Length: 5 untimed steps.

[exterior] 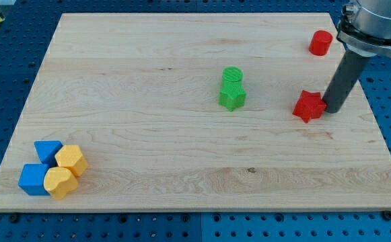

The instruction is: Push the red star into green star

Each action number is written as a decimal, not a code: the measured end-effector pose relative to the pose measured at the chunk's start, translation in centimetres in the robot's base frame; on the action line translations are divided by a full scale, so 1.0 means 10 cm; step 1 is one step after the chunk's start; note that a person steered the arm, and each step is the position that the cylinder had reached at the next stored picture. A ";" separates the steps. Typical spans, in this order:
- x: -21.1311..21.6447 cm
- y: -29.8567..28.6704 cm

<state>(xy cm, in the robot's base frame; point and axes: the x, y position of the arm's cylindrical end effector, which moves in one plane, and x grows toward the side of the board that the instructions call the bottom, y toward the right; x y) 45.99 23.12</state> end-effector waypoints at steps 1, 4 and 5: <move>0.18 0.16; 0.15 -0.09; 0.01 -0.45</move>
<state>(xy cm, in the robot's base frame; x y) 46.06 18.62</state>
